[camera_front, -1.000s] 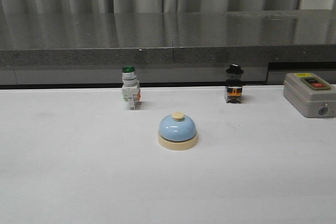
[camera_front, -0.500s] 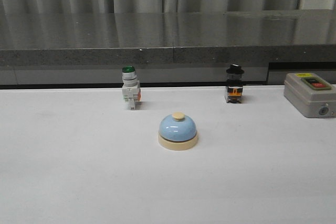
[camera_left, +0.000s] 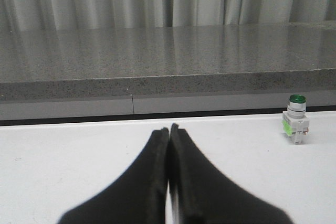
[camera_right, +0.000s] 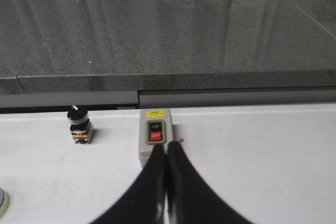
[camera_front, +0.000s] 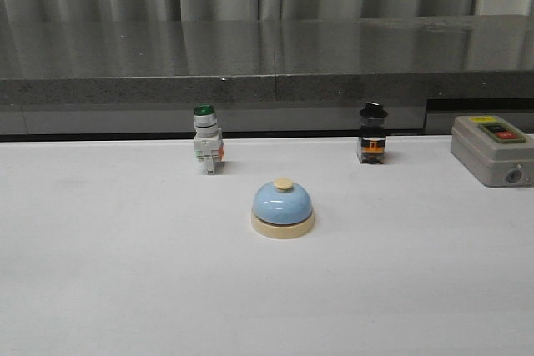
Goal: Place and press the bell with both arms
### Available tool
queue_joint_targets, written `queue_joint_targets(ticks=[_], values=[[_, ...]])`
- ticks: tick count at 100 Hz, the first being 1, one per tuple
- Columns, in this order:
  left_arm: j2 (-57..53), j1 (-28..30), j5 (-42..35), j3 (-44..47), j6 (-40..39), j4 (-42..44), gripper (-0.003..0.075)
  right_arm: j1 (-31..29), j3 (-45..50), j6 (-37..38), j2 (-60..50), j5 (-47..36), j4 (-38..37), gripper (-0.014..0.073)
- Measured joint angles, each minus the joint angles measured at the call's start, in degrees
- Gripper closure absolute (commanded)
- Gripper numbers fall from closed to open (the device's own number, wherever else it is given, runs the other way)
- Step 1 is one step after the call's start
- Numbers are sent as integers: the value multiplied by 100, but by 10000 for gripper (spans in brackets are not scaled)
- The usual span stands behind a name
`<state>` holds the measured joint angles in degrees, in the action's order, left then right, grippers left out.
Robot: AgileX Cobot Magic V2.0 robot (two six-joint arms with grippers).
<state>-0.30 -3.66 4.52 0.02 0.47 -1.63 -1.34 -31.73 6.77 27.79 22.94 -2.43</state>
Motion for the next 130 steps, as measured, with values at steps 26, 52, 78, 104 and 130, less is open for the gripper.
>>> queue_joint_targets(ticks=[26,52,78,104,130], values=[[0,0,0,0,0,0,739,624,-945,0,1480,379,0,662],[0,0,0,0,0,0,739,1770,-1779,0,2956,747,0,662],[0,0,0,0,0,0,739,2635,-2846,-469,4478,1165,98,662],[0,0,0,0,0,0,739,3000,-3933,-1099,5941,1511,606,662],[0,0,0,0,0,0,739,3252,-4834,-1181,7231,2038,704,662]])
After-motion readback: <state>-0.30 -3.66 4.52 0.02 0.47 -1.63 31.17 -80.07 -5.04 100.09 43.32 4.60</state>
